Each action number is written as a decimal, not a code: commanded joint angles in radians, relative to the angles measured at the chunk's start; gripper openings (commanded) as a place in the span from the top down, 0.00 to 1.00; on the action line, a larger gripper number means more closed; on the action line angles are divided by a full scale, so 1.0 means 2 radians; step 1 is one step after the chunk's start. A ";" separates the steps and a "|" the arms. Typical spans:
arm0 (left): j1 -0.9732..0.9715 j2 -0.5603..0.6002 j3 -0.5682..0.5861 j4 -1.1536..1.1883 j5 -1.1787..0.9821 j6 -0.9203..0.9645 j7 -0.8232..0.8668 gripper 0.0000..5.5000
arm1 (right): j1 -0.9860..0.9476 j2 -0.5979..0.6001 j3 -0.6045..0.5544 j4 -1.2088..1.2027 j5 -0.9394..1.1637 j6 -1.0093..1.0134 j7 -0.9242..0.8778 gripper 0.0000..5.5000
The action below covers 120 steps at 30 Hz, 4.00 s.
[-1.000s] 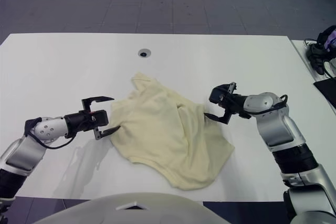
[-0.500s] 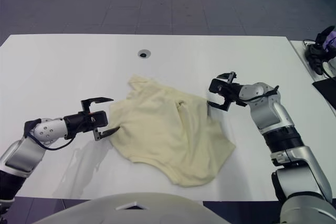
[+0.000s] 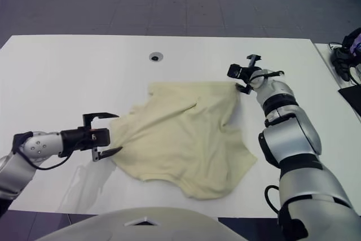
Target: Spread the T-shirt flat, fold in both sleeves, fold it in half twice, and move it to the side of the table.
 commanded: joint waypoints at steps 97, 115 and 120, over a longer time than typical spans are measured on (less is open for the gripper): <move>0.212 -0.225 0.216 -0.109 -0.169 0.173 0.231 0.16 | 0.781 0.129 -0.452 -1.047 0.405 0.480 0.071 0.67; 0.173 -0.252 0.179 -0.043 -0.171 0.228 0.228 0.67 | 0.738 0.127 -0.442 -0.996 0.457 0.507 0.043 0.50; 0.166 -0.256 0.176 -0.039 -0.180 0.234 0.222 0.82 | 0.733 0.129 -0.442 -0.994 0.476 0.514 0.039 0.65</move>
